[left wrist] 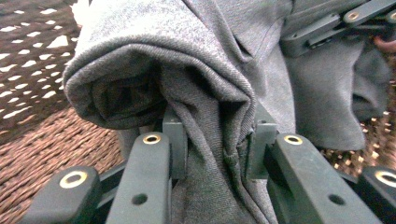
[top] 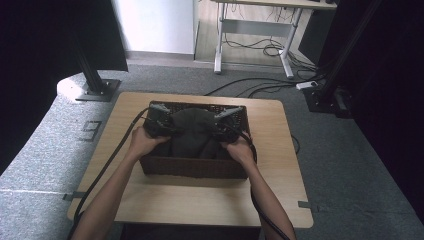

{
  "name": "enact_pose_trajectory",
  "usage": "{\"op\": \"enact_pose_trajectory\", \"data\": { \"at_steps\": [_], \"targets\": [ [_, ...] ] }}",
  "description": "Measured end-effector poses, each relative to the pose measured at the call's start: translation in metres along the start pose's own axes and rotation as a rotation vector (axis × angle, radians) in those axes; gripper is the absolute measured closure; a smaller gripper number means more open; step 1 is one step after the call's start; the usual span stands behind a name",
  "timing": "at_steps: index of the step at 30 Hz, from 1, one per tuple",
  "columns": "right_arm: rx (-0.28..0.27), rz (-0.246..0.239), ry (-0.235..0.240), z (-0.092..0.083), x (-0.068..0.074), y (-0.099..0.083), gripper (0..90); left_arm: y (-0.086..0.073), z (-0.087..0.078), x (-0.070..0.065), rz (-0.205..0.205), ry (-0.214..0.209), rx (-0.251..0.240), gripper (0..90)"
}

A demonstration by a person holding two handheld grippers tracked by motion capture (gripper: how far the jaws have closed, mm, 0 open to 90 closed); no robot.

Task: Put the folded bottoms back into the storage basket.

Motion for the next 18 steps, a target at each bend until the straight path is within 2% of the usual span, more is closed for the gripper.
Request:
{"op": "enact_pose_trajectory", "data": {
  "at_steps": [2,4,7,8,10,12,14,18],
  "targets": [
    [0.018,0.012,-0.003,0.000,-0.005,-0.005,69.2,0.001,0.007,0.000,0.009,0.020,0.025,68.0],
    [0.038,0.016,-0.014,0.003,-0.008,-0.007,65.5,0.000,0.011,0.002,0.017,0.057,0.044,67.2],
    [0.094,0.027,-0.036,0.010,-0.013,-0.011,47.4,-0.001,0.008,0.009,0.034,0.154,0.065,61.2],
    [0.105,0.034,-0.051,0.011,-0.015,-0.011,40.3,-0.001,0.006,0.013,0.053,0.192,0.073,58.4],
    [0.105,0.011,-0.118,0.008,-0.022,-0.010,31.8,-0.003,-0.001,0.021,0.092,0.283,0.098,53.0],
    [0.099,-0.009,-0.188,0.000,-0.031,-0.009,25.1,-0.003,-0.010,0.028,0.108,0.340,0.100,48.7],
    [0.076,0.001,-0.228,-0.011,-0.040,-0.006,24.2,-0.001,-0.019,0.034,0.091,0.368,0.076,42.4],
    [0.045,0.030,-0.245,-0.028,-0.051,-0.005,24.2,0.000,-0.030,0.039,0.071,0.376,0.041,33.4]
  ]
}}
Point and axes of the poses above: each handheld gripper's, and its own axes: z roughly forward along the jaws, y roughly out of its top, x roughly to its left, the point moved 8 cm from there along z, roughly forward along the jaws, and after that the axes turned 3 degrees about -z, right-handed, at the moved point
